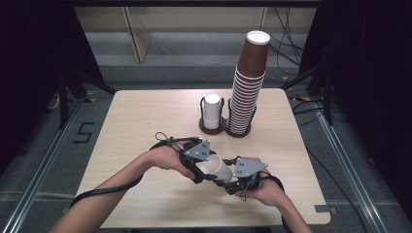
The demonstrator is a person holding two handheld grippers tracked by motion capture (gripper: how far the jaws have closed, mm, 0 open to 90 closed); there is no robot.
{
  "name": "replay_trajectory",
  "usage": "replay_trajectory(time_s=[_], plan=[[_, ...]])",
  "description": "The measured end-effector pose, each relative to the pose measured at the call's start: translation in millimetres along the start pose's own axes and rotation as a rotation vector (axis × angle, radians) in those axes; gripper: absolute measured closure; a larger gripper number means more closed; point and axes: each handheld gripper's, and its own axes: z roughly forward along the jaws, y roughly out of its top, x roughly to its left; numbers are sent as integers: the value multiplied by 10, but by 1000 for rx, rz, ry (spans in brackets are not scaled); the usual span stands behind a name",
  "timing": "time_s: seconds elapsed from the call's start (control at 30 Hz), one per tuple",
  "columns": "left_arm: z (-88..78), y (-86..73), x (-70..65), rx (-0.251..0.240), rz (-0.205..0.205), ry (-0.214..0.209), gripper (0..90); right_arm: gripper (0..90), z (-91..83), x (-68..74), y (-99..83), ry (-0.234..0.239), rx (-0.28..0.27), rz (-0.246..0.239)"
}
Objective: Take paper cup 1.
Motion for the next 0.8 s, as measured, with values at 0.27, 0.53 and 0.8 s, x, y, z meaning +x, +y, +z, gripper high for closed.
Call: replay_trajectory(time_s=[0.27, 0.53, 0.8], plan=[[-63, 105, -6, 140, 65, 44, 268, 172, 30, -15, 39, -21, 55, 30], [-163, 206, 10, 314, 119, 80, 259, 155, 19, -13, -29, -36, 116, 38], [-132, 196, 8, 383, 132, 75, 259, 157, 17, -16, -26, -52, 113, 52]])
